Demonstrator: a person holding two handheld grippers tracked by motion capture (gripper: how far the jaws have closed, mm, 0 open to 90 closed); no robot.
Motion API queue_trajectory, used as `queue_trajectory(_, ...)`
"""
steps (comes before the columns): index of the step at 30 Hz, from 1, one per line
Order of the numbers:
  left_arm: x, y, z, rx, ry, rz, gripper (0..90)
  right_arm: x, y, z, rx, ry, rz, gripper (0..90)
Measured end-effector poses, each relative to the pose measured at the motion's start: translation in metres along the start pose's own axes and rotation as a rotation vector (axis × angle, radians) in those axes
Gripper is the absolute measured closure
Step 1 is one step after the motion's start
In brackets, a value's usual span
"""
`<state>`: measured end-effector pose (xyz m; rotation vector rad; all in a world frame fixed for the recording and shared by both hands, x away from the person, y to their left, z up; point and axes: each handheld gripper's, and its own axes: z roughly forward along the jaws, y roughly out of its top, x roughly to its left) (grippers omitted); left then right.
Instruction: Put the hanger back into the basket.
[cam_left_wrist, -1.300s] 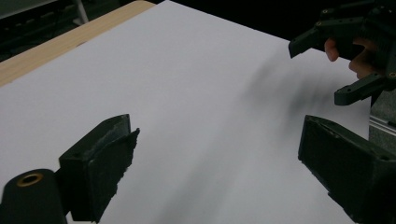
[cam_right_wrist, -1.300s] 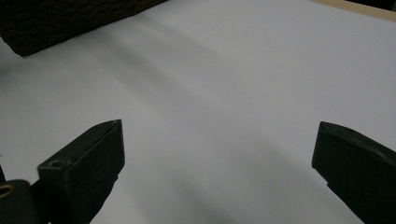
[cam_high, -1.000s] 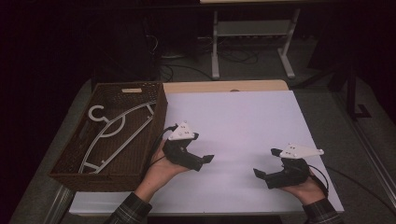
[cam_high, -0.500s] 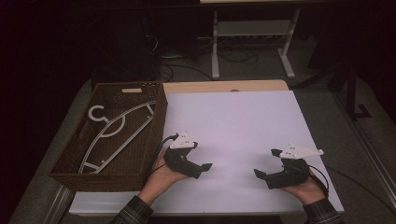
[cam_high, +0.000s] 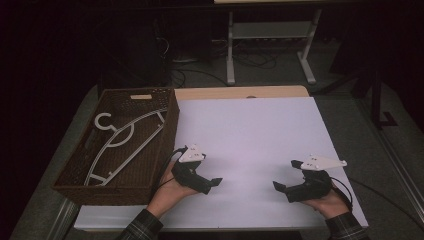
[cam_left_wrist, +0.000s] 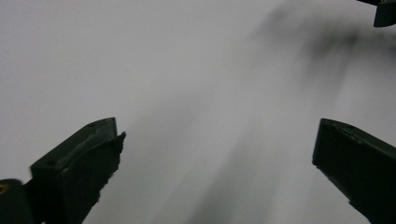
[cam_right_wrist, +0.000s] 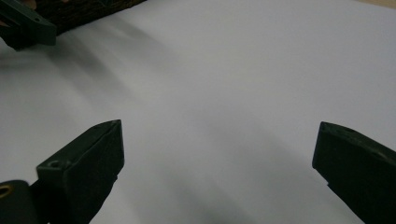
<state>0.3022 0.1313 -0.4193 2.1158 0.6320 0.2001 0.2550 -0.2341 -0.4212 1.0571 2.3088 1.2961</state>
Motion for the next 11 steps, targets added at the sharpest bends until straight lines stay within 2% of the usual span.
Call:
queue_trajectory(8, 0.0004, -0.0014, 0.0, 0.012, 0.006, 0.0, 0.0, -0.001, 0.0, -0.0009, -0.015, 0.003, -0.004, 1.5)
queue_trajectory(11, 0.0007, -0.0037, 0.0015, 0.036, 0.003, 0.011, 0.0, -0.0006, -0.0003, 0.0001, -0.015, 0.001, -0.015, 1.5)
